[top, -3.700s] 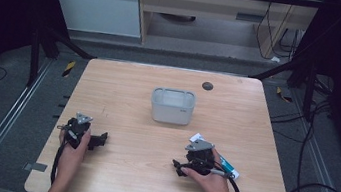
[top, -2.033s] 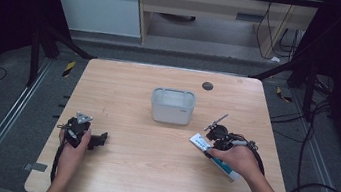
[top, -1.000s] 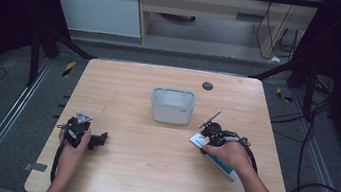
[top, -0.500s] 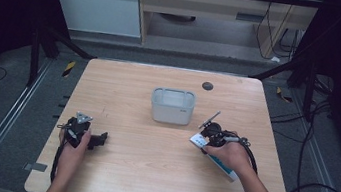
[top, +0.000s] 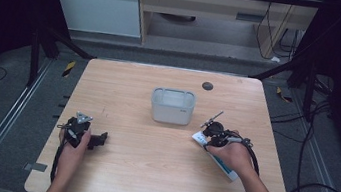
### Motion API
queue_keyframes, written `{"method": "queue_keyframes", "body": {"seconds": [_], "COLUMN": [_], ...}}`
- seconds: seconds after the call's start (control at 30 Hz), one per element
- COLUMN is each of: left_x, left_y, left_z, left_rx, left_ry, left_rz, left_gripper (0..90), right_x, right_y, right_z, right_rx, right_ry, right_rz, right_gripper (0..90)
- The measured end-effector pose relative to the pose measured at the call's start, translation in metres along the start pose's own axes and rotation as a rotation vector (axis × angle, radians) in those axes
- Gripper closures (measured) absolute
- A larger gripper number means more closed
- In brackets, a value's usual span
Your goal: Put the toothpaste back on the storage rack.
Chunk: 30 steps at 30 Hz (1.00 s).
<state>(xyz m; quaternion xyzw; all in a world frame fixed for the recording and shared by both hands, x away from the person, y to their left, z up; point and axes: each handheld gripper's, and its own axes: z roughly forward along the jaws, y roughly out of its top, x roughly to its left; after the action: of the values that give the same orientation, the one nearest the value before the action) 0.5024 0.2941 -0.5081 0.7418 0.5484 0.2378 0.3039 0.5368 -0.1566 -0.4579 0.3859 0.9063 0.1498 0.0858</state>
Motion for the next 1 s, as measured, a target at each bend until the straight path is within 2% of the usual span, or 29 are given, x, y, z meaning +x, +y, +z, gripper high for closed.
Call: {"method": "queue_keyframes", "body": {"seconds": [0.33, 0.7, 0.73, 1.0], "left_x": [0.0, 0.0, 0.0, 0.0], "left_y": [0.0, 0.0, 0.0, 0.0], "left_z": [0.0, 0.0, 0.0, 0.0], "left_rx": [0.001, 0.0, 0.0, 0.001], "left_ry": [0.0, 0.0, 0.0, 0.0], "left_rz": [0.0, 0.0, 0.0, 0.0], "left_gripper": [0.0, 0.0, 0.0, 0.0], "right_x": [-0.001, 0.001, 0.001, 0.002], "right_y": [-0.001, -0.001, 0.0, 0.002], "right_z": [-0.003, -0.006, -0.007, -0.017], "right_rx": [-0.006, 0.006, 0.006, -0.002], "right_ry": [0.003, 0.005, 0.004, -0.001], "right_rz": [0.016, -0.01, -0.024, -0.021], "right_gripper": [79.9, 80.6, 80.7, 80.7]}}
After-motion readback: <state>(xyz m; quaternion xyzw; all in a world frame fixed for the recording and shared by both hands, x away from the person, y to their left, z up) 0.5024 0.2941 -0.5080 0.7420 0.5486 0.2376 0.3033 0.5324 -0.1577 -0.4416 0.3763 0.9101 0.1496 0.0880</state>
